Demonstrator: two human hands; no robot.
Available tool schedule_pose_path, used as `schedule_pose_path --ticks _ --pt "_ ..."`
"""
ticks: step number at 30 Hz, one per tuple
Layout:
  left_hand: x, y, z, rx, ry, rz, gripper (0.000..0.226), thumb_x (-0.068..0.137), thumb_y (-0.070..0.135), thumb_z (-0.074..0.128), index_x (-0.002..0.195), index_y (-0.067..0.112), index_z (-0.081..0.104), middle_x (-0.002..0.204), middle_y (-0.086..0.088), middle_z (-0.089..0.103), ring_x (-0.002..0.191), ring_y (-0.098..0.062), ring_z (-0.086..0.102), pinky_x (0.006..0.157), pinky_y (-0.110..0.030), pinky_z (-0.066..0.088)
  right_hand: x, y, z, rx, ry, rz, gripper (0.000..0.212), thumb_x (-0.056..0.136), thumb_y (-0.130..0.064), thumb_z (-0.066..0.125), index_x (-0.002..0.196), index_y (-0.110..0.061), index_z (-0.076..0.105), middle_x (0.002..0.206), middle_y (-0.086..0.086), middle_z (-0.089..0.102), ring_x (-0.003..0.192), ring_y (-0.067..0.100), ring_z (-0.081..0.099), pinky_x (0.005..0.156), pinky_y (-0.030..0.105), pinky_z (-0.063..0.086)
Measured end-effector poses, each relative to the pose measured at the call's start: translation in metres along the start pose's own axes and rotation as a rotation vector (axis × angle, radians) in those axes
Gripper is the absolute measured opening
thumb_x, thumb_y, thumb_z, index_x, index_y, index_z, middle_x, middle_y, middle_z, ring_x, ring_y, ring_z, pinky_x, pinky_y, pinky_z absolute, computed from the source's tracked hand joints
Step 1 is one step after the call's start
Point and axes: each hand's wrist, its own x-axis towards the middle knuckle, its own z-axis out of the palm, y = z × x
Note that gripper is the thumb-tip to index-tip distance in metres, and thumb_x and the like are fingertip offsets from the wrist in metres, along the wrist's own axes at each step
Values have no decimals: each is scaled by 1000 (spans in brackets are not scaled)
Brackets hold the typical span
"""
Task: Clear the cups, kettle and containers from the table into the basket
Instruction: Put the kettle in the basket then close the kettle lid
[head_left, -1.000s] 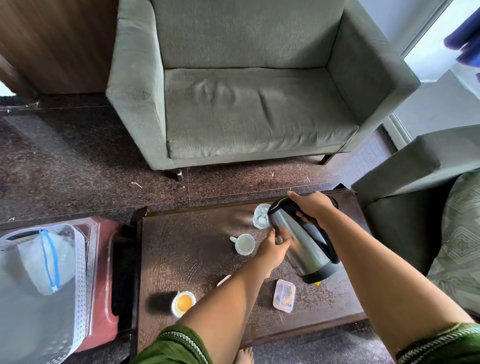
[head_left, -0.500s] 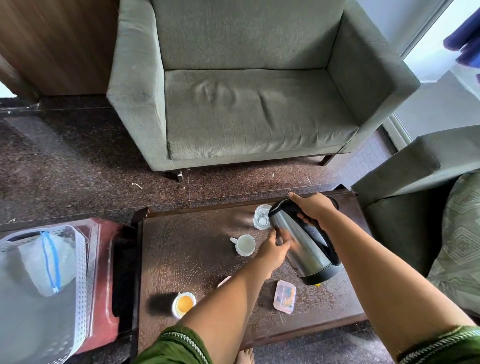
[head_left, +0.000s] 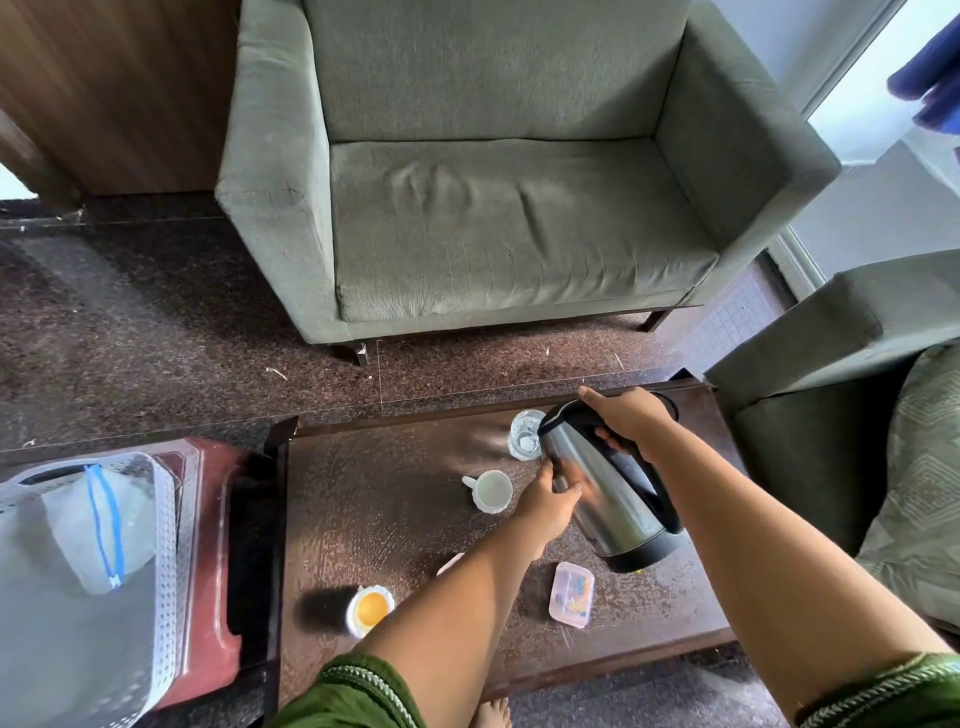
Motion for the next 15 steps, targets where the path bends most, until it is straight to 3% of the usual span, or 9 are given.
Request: schedule_pose_path --ticks 7,15 --pt "7 -4 1 -82 -27 -12 69 89 28 59 149 29 25 142 -5 46 126 -26 50 107 -45 43 0 1 -1 11 0 -1 63 78 -68 59 63 -8 63 62 10 69 51 23 56 59 34 51" --pt "11 -9 3 -71 -31 0 70 86 33 59 148 29 26 139 -8 49 124 -27 51 106 -44 44 -3 4 -1 14 -7 0 63 79 -68 59 62 -8 63 62 9 68 51 23 56 59 33 51"
